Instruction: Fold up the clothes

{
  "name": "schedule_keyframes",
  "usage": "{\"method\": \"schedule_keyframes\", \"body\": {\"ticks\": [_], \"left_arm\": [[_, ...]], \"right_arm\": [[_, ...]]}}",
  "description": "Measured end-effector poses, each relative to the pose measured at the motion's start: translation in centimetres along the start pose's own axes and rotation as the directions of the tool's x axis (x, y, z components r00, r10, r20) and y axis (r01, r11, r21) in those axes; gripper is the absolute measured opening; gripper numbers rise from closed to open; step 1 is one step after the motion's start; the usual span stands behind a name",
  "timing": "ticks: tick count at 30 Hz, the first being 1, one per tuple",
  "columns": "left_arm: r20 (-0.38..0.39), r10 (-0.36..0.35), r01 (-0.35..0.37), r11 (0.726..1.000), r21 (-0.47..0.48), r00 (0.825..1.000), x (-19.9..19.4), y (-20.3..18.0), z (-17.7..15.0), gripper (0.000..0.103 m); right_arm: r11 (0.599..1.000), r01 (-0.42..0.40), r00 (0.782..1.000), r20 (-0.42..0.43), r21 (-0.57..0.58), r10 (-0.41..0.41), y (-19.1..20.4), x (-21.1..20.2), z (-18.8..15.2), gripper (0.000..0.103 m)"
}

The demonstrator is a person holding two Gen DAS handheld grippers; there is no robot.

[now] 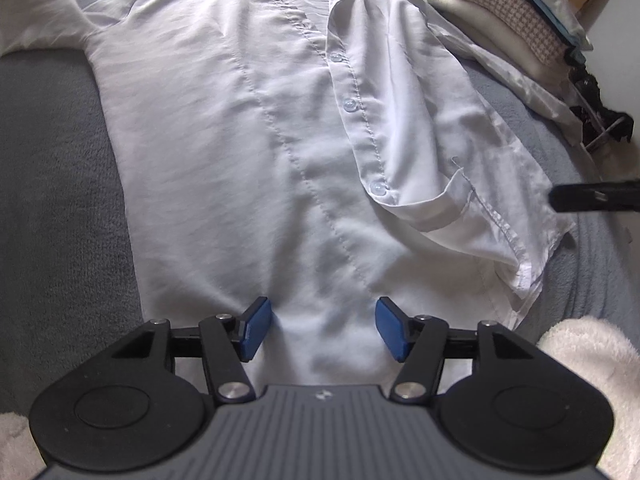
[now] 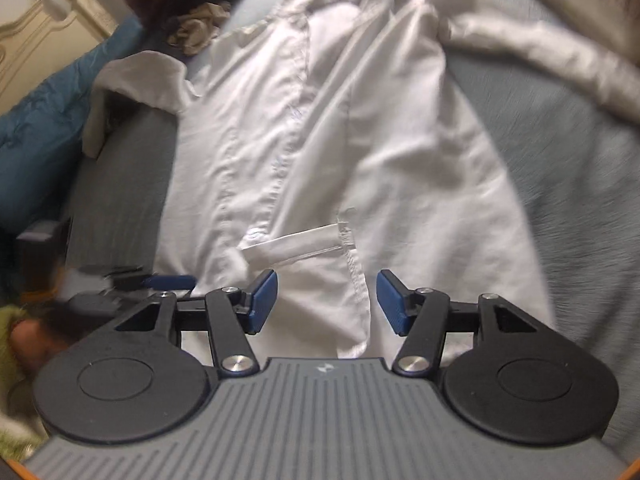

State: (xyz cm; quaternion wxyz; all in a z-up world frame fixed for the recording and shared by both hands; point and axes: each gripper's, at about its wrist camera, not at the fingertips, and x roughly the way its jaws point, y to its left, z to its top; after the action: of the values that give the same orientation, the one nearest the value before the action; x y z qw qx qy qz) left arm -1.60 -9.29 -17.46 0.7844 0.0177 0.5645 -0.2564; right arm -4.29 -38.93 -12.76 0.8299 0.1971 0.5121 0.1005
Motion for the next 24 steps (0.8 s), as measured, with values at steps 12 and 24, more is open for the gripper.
{"method": "schedule_keyframes", "body": {"ticks": [12, 24], "left_arm": [[0.041, -0.045, 0.046, 0.999, -0.006, 0.998, -2.5, -0.4, 0.5, 0.058], [0.064, -0.336, 0.338, 0.884, -0.324, 0.940, -1.2, 2.9, 2.7, 0.054]], "right_arm": [[0.999, -0.029, 0.995, -0.091, 0.044, 0.033, -1.8, 5.8, -0.4, 0.009], [0.841, -0.256, 0.963, -0.198, -0.477, 0.181, 7.2, 4.2, -3.1, 0.003]]}}
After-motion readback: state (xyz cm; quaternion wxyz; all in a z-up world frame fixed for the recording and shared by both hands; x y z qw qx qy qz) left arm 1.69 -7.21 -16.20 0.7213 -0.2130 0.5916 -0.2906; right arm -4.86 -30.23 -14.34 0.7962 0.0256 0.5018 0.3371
